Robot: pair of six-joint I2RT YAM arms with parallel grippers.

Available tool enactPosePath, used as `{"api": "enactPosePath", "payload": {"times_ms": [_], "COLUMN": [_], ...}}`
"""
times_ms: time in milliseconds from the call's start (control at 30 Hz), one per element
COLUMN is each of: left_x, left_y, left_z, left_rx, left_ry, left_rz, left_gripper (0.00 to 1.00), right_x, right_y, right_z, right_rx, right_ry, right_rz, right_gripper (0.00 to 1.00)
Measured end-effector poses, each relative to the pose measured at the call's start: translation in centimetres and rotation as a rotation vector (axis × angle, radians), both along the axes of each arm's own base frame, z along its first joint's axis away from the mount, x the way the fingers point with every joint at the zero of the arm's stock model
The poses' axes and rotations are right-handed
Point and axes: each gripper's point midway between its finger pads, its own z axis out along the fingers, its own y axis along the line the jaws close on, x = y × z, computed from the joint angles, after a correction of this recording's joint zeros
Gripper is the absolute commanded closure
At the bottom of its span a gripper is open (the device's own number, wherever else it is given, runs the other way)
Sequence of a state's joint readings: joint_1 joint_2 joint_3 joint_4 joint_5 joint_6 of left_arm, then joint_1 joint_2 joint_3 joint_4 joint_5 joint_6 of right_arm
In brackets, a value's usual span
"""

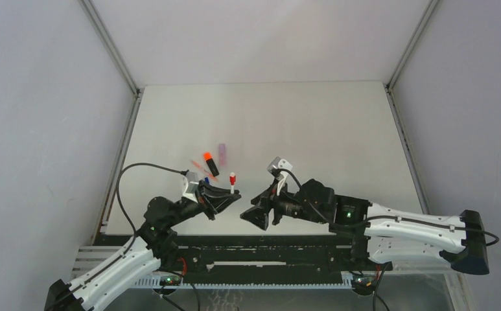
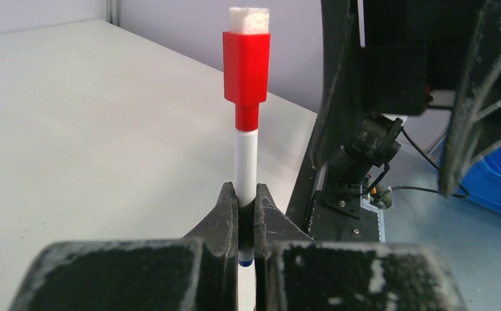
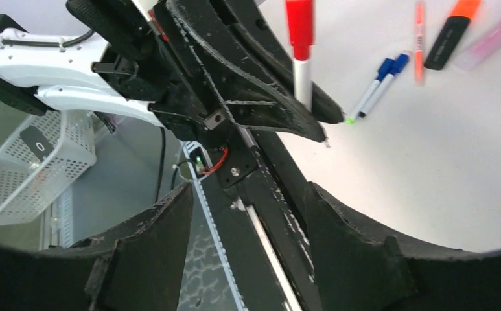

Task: Insert the pens into the pen caps
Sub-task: Press the pen cap onto the pen.

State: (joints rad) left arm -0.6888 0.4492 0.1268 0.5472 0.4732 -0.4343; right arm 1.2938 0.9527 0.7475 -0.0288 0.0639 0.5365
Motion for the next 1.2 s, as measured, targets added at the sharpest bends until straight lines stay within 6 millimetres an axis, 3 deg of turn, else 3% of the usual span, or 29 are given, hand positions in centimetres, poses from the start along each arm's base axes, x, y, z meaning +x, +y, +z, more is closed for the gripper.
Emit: {"api": "enactPosePath", "payload": {"times_ms": [133,233,533,733,1033,1200], "left_x": [0.1,0.1,0.1,0.1,0.1,0.1], "left_y": [0.0,0.0,-0.1,-0.1,-0.1,-0.1], "left_z": [-0.3,-0.3,-0.8,-0.9,-0.9,-1.1], "left_rx": [0.019,0.024,0.043,0.047,0.05,0.054], "left_ry": [-0.023,-0.035,-0.037,-0.035,-0.035,-0.036], "left_rz": [0.005,0.005,0.0,-0.001,-0.002,-0.002], "left_gripper": [1.0,1.0,1.0,1.0,1.0,1.0], "right_x": [1.4,2.5,5.0,6.4,6.9,7.1], "right_y": [-1.4,-1.4,2.5,3.2,3.2,3.4], "right_z": [0.4,1.3,5.4,4.4,3.1,3.0], "right_rx": [-0.009,-0.009,-0.02,-0.083,-0.121,-0.127], "right_ry": [-0.009,-0.032,-0.12,-0.127,-0.118,-0.121], "right_rz": [-0.009,-0.014,0.023,0.006,-0.001,-0.001], "right_gripper": [0.36,0.36,0.39,0.42,0.52,0.71]}}
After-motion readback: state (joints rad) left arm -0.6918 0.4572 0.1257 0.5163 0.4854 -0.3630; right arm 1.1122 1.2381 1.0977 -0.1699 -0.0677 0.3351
